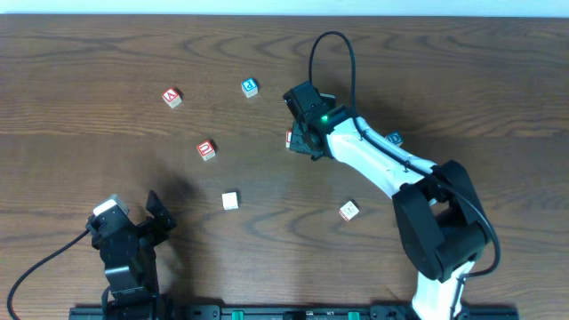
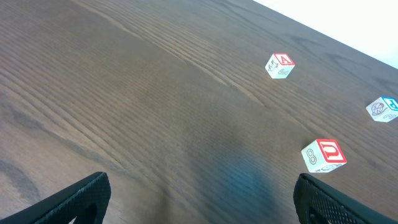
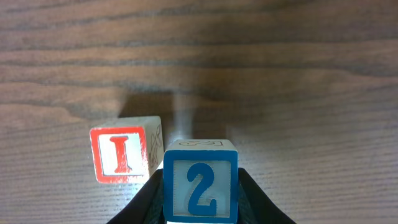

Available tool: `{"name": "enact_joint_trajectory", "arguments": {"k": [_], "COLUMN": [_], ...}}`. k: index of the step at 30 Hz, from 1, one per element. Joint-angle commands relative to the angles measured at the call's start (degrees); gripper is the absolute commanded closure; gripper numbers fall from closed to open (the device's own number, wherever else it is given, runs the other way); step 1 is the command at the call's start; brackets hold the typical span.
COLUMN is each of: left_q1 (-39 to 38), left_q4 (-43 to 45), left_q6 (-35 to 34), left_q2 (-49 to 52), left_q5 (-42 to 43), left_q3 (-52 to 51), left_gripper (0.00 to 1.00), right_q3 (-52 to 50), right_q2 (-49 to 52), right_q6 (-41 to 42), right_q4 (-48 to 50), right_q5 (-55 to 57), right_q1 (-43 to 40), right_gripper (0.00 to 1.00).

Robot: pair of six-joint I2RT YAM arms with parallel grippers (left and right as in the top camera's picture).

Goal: Spell out Ai2
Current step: 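Lower the blue '2' block right of the 'I' block and release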

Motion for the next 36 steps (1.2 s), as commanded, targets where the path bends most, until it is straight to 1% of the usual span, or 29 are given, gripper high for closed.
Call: {"name": "enact_joint_trajectory", "arguments": {"k": [1,6,10,13,16,32,36], "left_q1": [0.2,0.2,0.2,0.2,0.2,0.2,0.2], "left_q4": [-0.3,-0.3,-0.3,-0.3,-0.4,-0.3,-0.3], "left_q6": [1.0,1.0,1.0,1.0,1.0,1.0,1.0], "left_q2": [-0.3,-0.3,-0.3,-0.3,-0.3,-0.3,-0.3], "left_q5": [0.0,0.0,0.0,0.0,0.0,0.0,0.0], "left_q3": [-1.3,-1.3,-1.3,-1.3,-1.3,-1.3,-1.3], "left_gripper": [0.05,0.05,0.05,0.05,0.05,0.05,0.05], "right_q3": [-0.2,-0.2,-0.2,-0.2,-0.2,-0.2,-0.2], "right_q2": [0.4,1.3,1.8,1.9,1.9,3.0,3.7], "right_q6": [-1.7,-4.4,-5.7,-8.8,-9.9,-10.6,-8.9], "right_q4": [0.6,2.4,2.4,2.4,2.4,2.2,2.2], "right_q5": [0.0,-1.8,-2.5,-3.8,-3.8,-2.2,-1.2], "right_q1": [-1.4,-2.3,-2.3,-2.4,-2.4,-2.4,-2.4], "right_gripper": [0.99,0.99,0.99,0.99,0.99,0.99,0.99]}}
